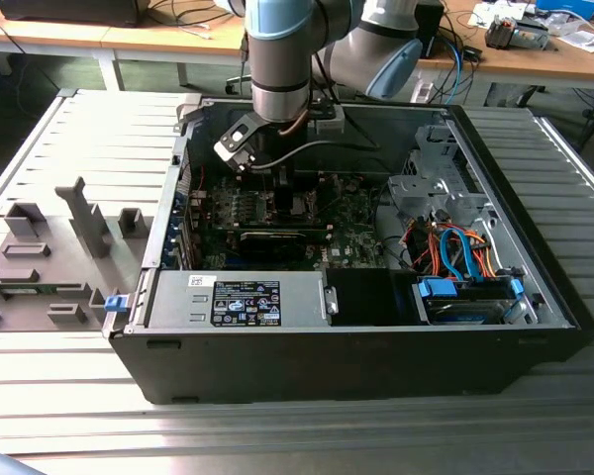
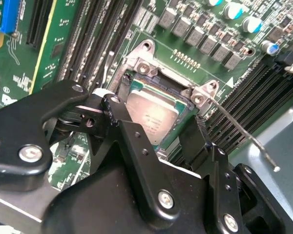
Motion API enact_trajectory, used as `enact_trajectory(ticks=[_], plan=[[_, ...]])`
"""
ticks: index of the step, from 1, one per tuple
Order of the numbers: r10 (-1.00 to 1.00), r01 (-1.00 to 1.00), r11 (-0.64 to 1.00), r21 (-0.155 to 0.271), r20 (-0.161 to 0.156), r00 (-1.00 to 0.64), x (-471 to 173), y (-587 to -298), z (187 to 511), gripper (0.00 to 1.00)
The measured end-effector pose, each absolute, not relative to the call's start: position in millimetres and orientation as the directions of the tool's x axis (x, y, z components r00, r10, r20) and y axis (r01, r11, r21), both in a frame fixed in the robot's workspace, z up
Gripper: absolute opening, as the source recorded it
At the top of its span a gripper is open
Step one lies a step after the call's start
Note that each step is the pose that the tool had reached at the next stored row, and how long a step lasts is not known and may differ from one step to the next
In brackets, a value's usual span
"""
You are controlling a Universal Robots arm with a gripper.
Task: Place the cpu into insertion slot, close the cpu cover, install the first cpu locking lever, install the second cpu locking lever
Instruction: 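Place the cpu into insertion slot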
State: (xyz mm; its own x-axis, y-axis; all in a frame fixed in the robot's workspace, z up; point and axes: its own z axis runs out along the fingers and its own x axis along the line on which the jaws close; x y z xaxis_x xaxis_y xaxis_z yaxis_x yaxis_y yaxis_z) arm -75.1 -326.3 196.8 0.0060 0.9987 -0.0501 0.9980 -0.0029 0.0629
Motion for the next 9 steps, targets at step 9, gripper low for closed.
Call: enact_trajectory(ticks=[9], plan=[[0.998,0.998,-0.028,0.063,-0.05,0.031,-78.5,-320.8,196.7,0.67]])
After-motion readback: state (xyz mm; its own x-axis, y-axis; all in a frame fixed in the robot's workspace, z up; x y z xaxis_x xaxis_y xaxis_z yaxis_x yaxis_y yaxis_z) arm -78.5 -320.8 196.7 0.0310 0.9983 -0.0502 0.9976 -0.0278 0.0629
